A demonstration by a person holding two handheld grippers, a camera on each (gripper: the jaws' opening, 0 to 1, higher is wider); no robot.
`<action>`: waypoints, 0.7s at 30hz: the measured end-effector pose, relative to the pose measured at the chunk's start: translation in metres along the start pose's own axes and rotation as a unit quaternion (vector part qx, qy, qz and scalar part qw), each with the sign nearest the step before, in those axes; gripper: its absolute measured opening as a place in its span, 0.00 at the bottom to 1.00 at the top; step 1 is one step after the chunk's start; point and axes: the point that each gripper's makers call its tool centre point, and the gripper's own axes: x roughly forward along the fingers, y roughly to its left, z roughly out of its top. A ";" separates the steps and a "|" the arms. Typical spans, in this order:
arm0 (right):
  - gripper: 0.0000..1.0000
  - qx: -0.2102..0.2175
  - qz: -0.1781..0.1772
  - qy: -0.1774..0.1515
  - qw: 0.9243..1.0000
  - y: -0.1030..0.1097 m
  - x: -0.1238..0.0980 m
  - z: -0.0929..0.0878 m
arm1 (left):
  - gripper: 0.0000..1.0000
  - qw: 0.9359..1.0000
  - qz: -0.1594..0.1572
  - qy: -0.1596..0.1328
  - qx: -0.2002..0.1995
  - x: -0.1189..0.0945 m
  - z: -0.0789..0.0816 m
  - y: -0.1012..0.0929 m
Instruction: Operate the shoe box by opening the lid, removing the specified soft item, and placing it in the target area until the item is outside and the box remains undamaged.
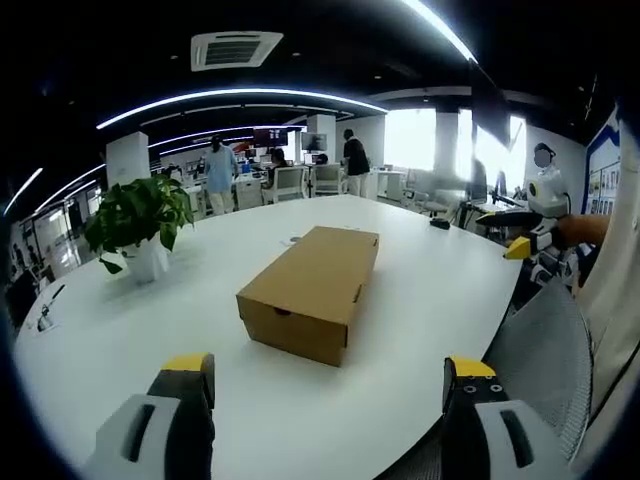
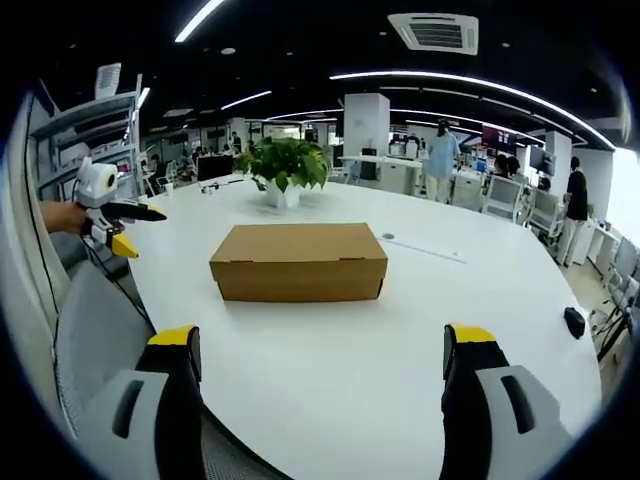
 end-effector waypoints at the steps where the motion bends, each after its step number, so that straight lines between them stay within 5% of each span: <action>1: 0.96 0.000 0.000 0.000 1.000 0.000 0.000 0.000 | 0.97 1.000 0.000 0.000 0.000 0.000 0.000 0.000; 21: 0.96 -0.005 0.005 0.001 1.000 0.001 -0.001 0.000 | 0.97 1.000 -0.002 0.005 0.006 0.000 -0.002 -0.002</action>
